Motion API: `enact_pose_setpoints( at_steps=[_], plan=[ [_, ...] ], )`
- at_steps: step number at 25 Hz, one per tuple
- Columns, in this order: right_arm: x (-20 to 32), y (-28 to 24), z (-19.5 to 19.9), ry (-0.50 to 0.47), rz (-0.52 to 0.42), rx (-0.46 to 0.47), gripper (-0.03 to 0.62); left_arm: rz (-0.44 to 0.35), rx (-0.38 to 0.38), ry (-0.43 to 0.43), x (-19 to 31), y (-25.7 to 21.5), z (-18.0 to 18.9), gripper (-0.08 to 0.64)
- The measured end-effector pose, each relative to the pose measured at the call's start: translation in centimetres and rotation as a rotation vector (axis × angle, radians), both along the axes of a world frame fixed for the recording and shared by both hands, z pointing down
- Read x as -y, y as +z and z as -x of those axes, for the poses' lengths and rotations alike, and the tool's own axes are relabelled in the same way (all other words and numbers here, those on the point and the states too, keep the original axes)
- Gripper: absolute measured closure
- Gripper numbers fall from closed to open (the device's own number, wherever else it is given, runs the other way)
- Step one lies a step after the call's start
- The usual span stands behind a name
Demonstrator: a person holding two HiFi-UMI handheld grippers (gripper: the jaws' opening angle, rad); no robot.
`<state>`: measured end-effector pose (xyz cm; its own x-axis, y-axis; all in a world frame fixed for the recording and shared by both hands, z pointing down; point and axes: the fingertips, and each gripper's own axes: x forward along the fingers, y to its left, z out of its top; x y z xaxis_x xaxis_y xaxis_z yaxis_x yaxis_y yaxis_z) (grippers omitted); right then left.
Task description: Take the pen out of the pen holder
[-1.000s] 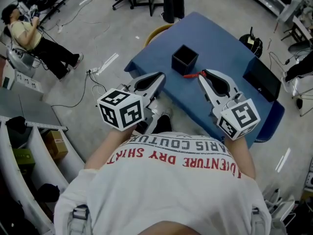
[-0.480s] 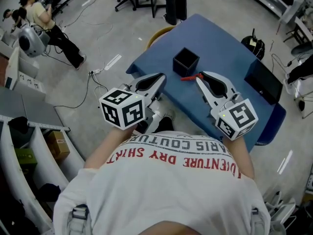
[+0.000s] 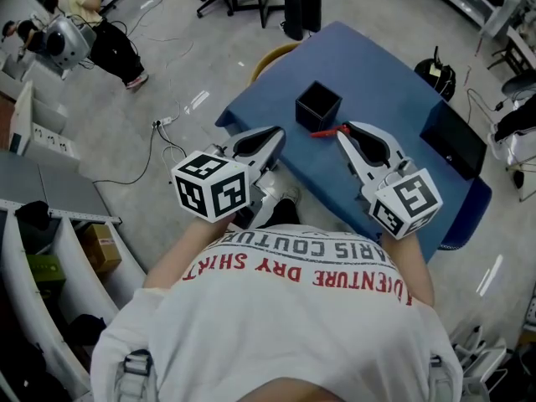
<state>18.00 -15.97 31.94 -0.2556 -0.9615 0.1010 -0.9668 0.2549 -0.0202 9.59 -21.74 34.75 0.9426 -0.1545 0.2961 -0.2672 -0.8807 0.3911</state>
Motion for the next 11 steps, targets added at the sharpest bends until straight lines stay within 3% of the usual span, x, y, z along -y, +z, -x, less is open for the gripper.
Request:
enact_pose_setpoints(
  at_steps=[11],
  plan=[
    [-0.01,0.69,-0.12,0.004,0.013,0.016,0.532,0.005,0.017,0.009,-0.21,0.66,-0.19,0.52]
  ],
)
